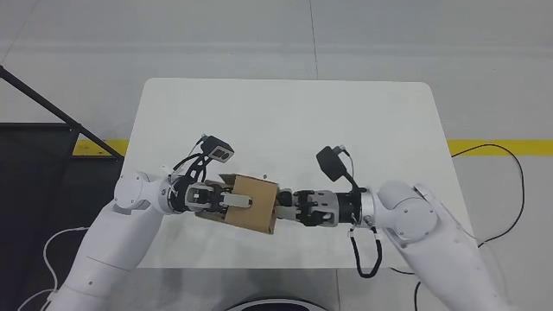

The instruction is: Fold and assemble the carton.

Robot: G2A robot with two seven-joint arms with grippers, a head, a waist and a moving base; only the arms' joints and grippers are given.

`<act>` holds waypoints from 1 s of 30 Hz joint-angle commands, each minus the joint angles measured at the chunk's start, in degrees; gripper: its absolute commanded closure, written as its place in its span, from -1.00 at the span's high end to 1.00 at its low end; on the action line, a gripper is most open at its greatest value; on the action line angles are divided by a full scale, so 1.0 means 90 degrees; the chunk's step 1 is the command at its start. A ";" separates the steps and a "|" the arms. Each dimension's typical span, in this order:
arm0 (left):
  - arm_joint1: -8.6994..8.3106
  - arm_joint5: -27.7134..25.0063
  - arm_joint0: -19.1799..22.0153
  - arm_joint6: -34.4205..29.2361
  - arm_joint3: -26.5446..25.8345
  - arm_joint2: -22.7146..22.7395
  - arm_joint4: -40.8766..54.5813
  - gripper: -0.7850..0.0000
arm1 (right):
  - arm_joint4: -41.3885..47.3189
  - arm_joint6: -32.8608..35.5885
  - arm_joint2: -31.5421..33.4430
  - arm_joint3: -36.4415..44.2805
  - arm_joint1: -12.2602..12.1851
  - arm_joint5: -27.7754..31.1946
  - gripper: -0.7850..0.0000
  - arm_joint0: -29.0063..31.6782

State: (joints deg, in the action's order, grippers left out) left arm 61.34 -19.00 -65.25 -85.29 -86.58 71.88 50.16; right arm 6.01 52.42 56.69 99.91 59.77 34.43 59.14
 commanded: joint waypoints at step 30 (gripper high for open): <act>0.0120 0.0039 -0.0077 -0.0039 -0.0036 0.0136 -0.0069 -1.00 | -0.0057 -0.0260 -0.0478 -0.0348 0.0188 0.0254 -0.56 -0.0356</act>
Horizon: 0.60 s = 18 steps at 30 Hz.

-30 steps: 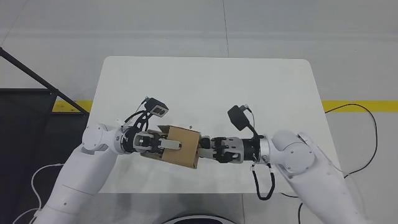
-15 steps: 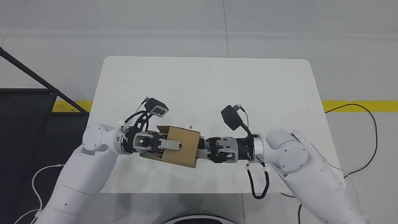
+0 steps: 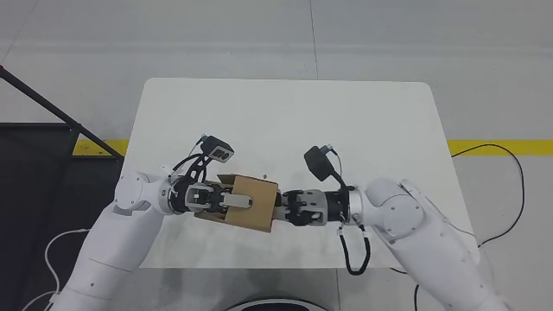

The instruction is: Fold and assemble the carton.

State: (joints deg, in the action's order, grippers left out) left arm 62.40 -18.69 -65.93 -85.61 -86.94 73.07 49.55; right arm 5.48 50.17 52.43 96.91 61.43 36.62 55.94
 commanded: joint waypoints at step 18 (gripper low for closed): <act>0.0039 0.0035 -0.0051 -0.0035 -0.0022 0.0121 -0.0051 -1.00 | -0.0095 -0.0113 0.0772 0.0262 -0.0196 0.0296 -0.31 0.0670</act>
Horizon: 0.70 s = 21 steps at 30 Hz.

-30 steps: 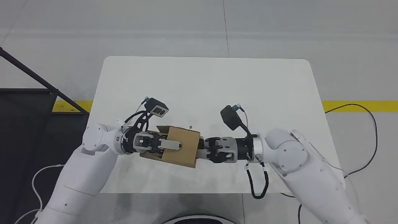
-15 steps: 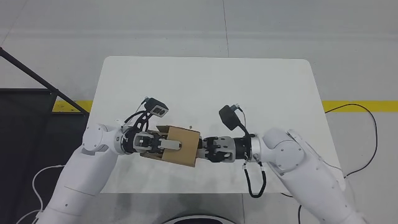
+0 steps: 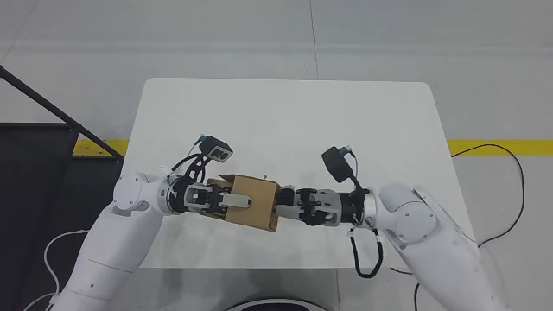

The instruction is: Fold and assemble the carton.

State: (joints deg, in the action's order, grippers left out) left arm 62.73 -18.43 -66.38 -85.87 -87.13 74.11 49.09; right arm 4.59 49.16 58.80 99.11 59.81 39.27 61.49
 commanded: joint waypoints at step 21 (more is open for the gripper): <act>0.0014 -0.0148 0.0081 0.0149 0.0115 0.0042 -0.0372 -1.00 | -0.0187 -0.0494 0.1471 0.0589 -0.0309 0.0554 1.00 0.1261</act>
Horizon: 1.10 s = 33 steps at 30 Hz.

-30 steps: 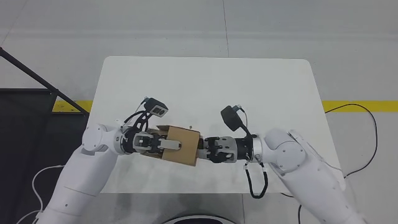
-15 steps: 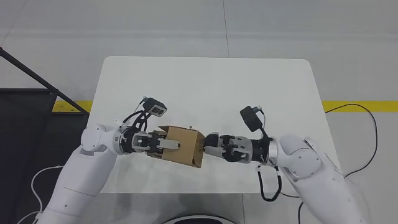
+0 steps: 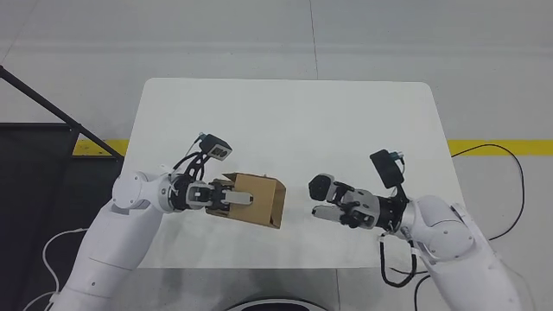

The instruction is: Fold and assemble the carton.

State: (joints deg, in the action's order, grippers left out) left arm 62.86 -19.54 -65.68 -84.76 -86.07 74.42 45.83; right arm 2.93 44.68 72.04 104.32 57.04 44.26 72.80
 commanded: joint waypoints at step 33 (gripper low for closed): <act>-0.0097 0.0106 0.0563 -0.0104 -0.0293 -0.0112 -0.1852 -1.00 | -0.0003 0.0005 0.0000 0.0009 -0.0001 -0.0001 1.00 0.0005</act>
State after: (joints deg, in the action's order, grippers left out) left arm 62.19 -19.00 -61.65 -85.16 -88.19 73.57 32.51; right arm 2.91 44.72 72.04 104.41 57.03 44.26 72.84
